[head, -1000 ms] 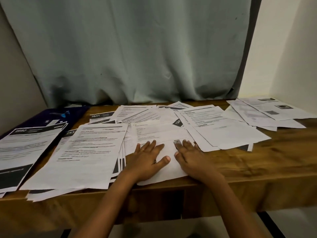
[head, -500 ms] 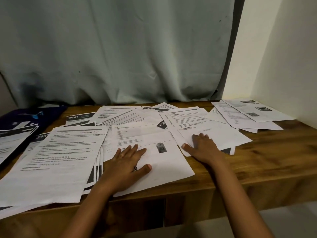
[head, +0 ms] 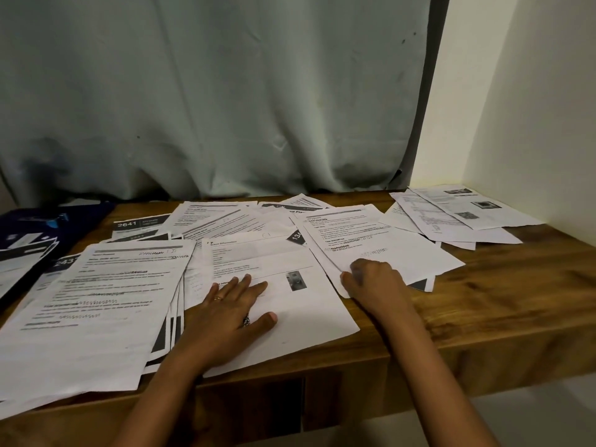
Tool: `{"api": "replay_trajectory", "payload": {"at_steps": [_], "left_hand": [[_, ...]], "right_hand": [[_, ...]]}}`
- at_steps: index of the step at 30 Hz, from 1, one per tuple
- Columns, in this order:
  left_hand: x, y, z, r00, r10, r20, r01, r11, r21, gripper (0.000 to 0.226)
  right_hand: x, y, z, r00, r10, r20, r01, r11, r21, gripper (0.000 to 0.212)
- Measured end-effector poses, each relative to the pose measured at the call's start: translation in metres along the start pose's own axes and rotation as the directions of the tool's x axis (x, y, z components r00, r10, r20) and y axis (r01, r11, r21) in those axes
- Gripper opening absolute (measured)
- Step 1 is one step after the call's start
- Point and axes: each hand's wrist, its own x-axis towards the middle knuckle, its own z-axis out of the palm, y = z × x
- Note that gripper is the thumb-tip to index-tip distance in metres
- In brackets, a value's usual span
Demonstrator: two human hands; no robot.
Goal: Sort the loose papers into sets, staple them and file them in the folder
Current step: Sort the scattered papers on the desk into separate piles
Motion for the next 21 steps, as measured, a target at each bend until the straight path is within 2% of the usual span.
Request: {"api": "replay_trajectory", "payload": {"at_steps": [2,7,9,11,14,17,21], "left_hand": [[0.0,0.0,-0.001,1.0,0.002,0.001,-0.002,1.0,-0.013,0.111],[0.0,0.0,0.0,1.0,-0.003,0.003,0.003,1.0,-0.03,0.107],[0.0,-0.001,-0.001,1.0,-0.005,0.016,0.005,0.999,-0.038,0.11],[0.001,-0.001,-0.003,0.999,-0.008,0.039,0.01,0.998,-0.056,0.116],[0.001,0.005,-0.01,0.999,-0.004,0.051,0.007,0.999,-0.052,0.123],[0.004,0.021,-0.02,0.998,0.052,0.035,-0.049,0.997,-0.066,0.121],[0.018,0.054,-0.032,0.991,0.13,0.01,-0.128,0.983,-0.132,0.09]], "right_hand": [[0.0,0.001,-0.002,0.996,0.034,-0.079,-0.027,0.995,0.093,0.03],[0.0,0.004,-0.014,0.965,0.086,-0.247,-0.041,0.982,0.182,0.028],[-0.003,0.005,-0.027,0.912,0.151,-0.382,-0.06,0.969,0.239,0.026],[-0.011,0.01,-0.042,0.829,0.19,-0.526,-0.052,0.963,0.266,0.027],[-0.03,0.025,-0.063,0.744,0.124,-0.657,0.035,0.974,0.223,0.035],[-0.047,0.039,-0.078,0.748,-0.057,-0.661,0.102,0.994,0.031,0.02],[-0.061,0.055,-0.079,0.842,-0.268,-0.467,0.241,0.963,-0.117,0.012]]}}
